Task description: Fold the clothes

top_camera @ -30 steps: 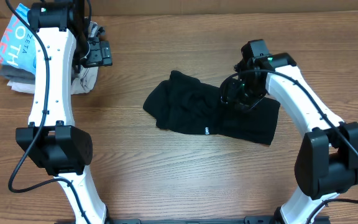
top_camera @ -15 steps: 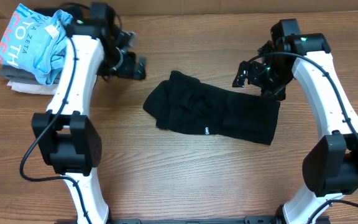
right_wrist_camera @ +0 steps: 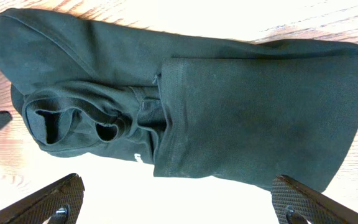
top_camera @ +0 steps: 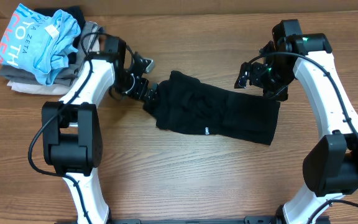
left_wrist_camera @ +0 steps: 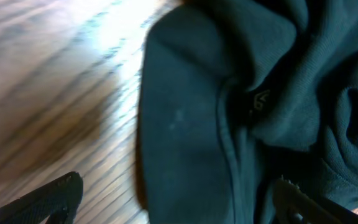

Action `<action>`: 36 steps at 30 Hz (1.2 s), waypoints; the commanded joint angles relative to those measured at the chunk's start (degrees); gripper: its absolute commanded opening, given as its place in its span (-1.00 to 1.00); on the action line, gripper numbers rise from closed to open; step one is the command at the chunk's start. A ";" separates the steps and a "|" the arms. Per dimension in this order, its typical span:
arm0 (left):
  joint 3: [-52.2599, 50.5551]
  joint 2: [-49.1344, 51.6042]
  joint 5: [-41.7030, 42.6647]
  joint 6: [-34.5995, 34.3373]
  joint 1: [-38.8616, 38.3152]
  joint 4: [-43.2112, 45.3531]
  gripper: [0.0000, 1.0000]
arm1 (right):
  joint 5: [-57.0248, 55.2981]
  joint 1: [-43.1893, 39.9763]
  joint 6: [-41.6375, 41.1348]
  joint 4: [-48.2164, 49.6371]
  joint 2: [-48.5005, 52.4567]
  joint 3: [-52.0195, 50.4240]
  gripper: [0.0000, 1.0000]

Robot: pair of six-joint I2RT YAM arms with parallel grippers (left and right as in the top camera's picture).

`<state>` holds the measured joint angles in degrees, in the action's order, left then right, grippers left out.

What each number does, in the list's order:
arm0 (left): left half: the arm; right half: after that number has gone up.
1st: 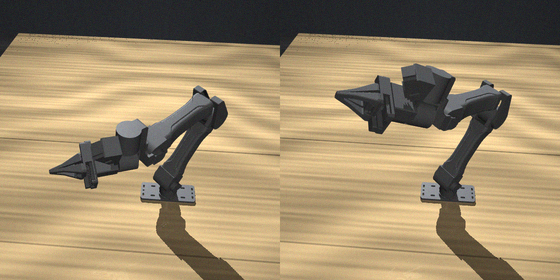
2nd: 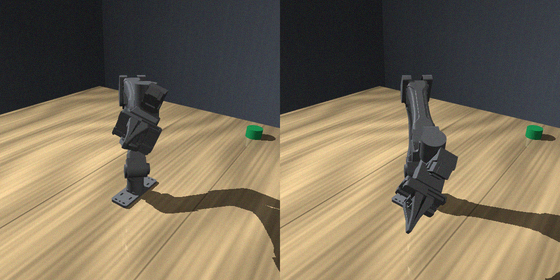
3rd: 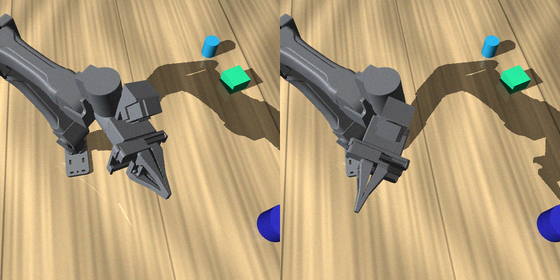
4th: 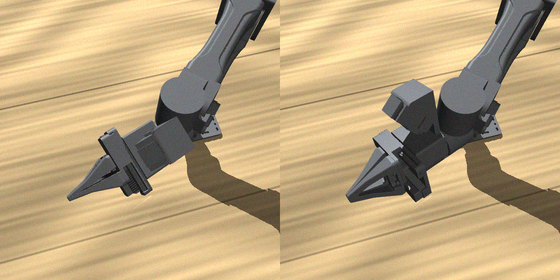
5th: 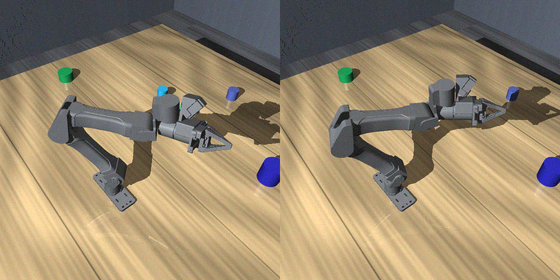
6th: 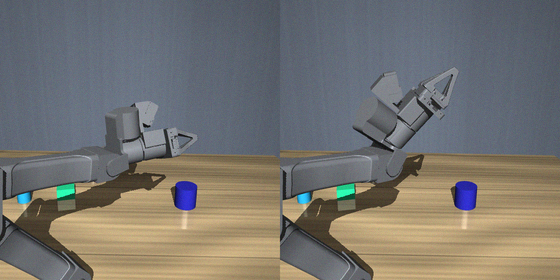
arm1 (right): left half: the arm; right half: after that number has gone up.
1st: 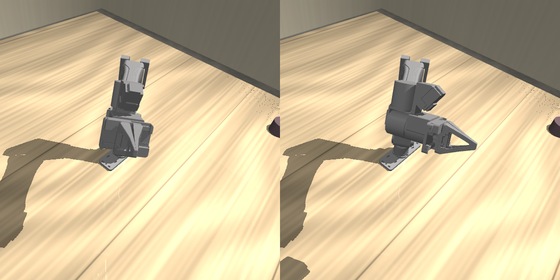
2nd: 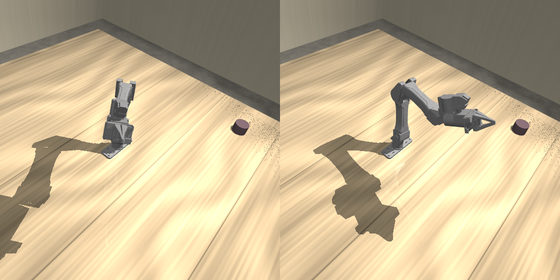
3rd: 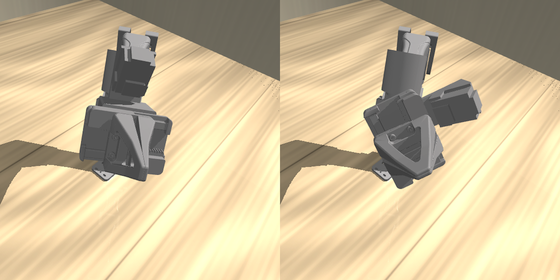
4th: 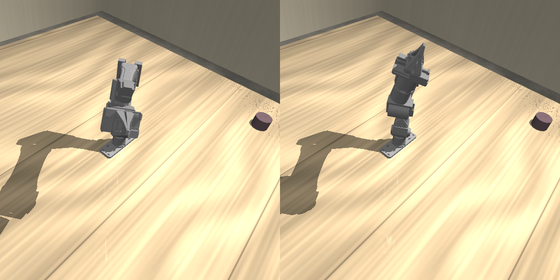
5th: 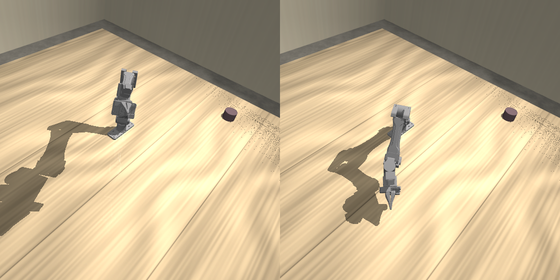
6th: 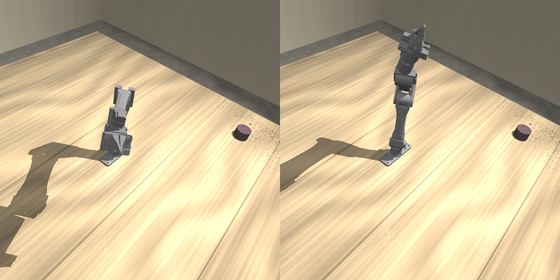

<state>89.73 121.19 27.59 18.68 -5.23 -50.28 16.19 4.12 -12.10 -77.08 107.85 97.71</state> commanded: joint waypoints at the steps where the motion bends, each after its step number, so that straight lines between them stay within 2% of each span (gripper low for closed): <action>1: -3.76 0.33 4.98 3.02 -0.37 2.60 1.00 | -0.74 -0.02 0.35 0.09 -0.57 0.94 1.00; 8: -7.19 0.33 5.40 2.91 -0.59 4.85 1.00 | -0.74 -0.02 0.37 0.50 -0.57 0.94 1.00; 15: -9.97 0.33 15.41 1.84 -1.64 8.41 1.00 | -1.18 -0.04 0.37 0.66 -0.57 0.94 1.00; 27: -10.56 0.33 27.82 -10.19 -3.91 18.64 0.99 | -1.16 -0.02 0.37 0.63 -0.57 0.94 1.00; 31: -10.56 0.33 27.98 -14.93 -3.98 21.00 1.00 | -1.16 -0.02 0.37 0.70 -0.57 0.94 1.00; 36: -10.56 0.33 27.96 -15.08 -5.27 21.66 0.96 | -1.14 -0.02 0.35 1.14 -0.57 0.94 1.00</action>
<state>79.75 121.19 53.12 5.85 -9.15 -29.19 15.46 4.12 -11.97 -76.27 107.85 97.71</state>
